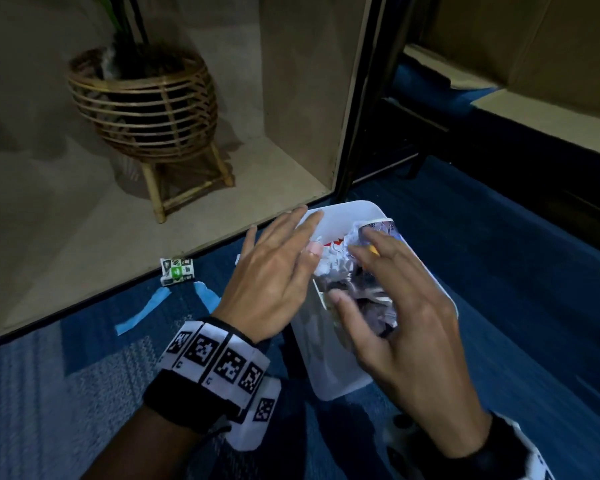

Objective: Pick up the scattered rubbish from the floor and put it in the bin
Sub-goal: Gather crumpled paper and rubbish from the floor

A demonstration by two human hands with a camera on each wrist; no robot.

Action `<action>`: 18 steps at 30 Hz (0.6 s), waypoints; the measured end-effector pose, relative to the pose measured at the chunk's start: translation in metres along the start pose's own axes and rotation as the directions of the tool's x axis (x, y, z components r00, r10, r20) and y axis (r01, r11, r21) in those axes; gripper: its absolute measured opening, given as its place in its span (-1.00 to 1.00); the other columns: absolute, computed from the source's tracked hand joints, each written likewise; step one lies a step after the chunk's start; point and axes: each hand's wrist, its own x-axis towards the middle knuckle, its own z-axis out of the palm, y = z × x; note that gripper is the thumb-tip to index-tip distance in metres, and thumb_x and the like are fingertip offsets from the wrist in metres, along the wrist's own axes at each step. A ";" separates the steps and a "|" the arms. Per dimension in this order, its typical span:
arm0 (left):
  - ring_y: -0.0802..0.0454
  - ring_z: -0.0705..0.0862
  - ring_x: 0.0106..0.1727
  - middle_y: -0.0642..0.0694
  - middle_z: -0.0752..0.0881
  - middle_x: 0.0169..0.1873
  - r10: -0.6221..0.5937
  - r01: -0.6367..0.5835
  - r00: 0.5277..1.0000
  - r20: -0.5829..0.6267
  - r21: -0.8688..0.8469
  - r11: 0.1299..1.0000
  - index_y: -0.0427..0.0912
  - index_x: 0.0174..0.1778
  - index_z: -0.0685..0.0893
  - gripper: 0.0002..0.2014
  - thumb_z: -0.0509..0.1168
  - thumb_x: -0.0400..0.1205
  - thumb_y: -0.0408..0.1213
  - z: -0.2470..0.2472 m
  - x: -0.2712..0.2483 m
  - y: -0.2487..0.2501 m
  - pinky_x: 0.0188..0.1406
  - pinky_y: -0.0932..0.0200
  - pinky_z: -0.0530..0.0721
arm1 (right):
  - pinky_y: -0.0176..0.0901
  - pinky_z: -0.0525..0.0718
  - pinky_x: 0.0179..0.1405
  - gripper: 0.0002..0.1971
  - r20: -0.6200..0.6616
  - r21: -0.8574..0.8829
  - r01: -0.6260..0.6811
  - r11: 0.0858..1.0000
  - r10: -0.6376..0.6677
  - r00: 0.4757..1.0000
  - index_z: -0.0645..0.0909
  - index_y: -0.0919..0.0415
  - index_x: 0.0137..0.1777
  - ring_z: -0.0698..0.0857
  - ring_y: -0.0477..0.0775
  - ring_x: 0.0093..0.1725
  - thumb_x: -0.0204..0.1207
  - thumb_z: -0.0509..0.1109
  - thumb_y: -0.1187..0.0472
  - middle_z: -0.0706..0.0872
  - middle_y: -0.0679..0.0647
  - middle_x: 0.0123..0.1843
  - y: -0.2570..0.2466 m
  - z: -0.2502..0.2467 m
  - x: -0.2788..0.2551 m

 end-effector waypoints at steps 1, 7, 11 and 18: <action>0.25 0.11 0.68 0.12 0.24 0.67 -0.003 0.003 1.000 -0.017 -0.003 1.000 0.15 0.66 0.24 -0.47 -0.14 0.74 0.09 0.000 -0.001 -0.006 0.66 -0.30 0.06 | 0.12 0.52 0.53 -0.52 -0.001 0.010 0.027 1.000 -0.027 1.000 0.66 0.25 0.41 0.50 0.06 0.60 0.55 0.49 0.03 0.59 0.08 0.55 -0.006 0.007 0.000; -0.01 0.31 0.64 -0.11 0.40 0.60 -0.040 0.043 0.997 -0.065 0.042 0.998 -0.08 0.61 0.39 -0.46 -0.05 0.71 0.00 -0.004 -0.008 -0.053 0.62 -0.21 0.26 | 0.05 0.46 0.57 -0.61 0.030 0.219 0.062 0.974 -0.071 0.997 0.62 0.12 0.43 0.57 0.24 0.52 0.70 0.33 -0.04 0.55 -0.14 0.56 -0.024 0.065 -0.005; -0.08 0.40 0.56 -0.12 0.49 0.52 -0.208 0.216 0.974 -0.086 0.096 0.972 -0.16 0.52 0.50 -0.54 0.23 0.67 -0.25 0.003 -0.018 -0.106 0.58 0.13 0.26 | 0.01 0.47 0.55 -0.58 0.147 0.151 0.022 0.988 -0.044 0.988 0.60 0.24 0.46 0.49 0.12 0.57 0.64 0.41 0.10 0.59 0.12 0.52 -0.030 0.113 -0.018; -0.26 0.50 0.46 -0.23 0.48 0.47 -0.569 0.537 0.808 0.154 0.204 0.818 -0.16 0.42 0.58 -0.42 0.24 0.44 -0.09 0.052 -0.057 -0.210 0.42 -0.16 0.51 | 0.16 0.42 0.60 -0.45 0.454 -0.099 -0.293 0.951 0.305 0.837 0.50 0.27 0.51 0.37 0.42 0.62 0.51 0.43 0.17 0.31 0.39 0.67 0.029 0.238 -0.046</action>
